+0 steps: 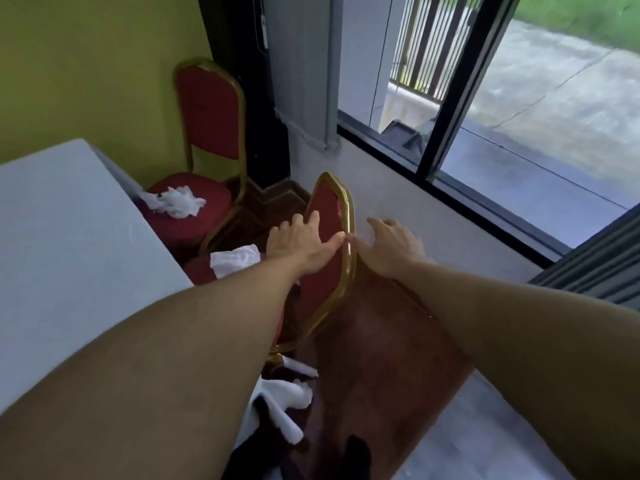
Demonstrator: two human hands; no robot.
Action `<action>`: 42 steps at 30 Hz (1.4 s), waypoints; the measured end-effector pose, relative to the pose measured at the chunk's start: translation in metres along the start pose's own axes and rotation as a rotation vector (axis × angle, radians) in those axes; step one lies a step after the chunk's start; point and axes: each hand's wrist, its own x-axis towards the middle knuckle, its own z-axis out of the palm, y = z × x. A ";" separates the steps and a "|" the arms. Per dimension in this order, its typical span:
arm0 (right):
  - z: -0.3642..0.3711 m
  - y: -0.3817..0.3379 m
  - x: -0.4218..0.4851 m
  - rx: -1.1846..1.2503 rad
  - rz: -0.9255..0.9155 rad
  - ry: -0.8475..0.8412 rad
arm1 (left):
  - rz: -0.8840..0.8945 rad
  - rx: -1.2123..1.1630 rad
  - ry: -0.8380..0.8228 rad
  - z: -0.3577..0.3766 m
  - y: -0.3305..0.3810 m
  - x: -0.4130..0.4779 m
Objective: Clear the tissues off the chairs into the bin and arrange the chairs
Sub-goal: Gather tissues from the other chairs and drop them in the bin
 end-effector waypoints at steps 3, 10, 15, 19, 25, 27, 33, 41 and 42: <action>-0.004 0.033 0.041 -0.026 0.005 -0.034 | -0.026 -0.002 -0.005 0.003 0.027 0.033; -0.010 0.065 0.111 -0.050 -0.057 -0.064 | -0.114 0.014 -0.010 0.007 0.052 0.093; -0.026 0.071 0.152 -0.104 -0.102 -0.061 | -0.131 -0.007 0.020 0.001 0.068 0.133; -0.036 0.065 0.189 -0.116 -0.148 -0.049 | -0.169 -0.039 0.025 -0.007 0.070 0.166; -0.047 0.046 0.263 -0.127 -0.210 -0.060 | -0.219 -0.056 0.045 -0.024 0.066 0.235; -0.052 0.039 0.288 -0.152 -0.236 -0.087 | -0.246 -0.052 0.034 -0.033 0.062 0.257; -0.069 0.018 0.360 -0.147 -0.297 -0.087 | -0.323 -0.084 0.041 -0.060 0.045 0.316; -0.072 -0.002 0.460 -0.173 -0.469 -0.139 | -0.482 -0.107 0.060 -0.073 0.025 0.378; -0.072 -0.007 0.475 -0.168 -0.499 -0.144 | -0.517 -0.114 0.069 -0.074 0.021 0.386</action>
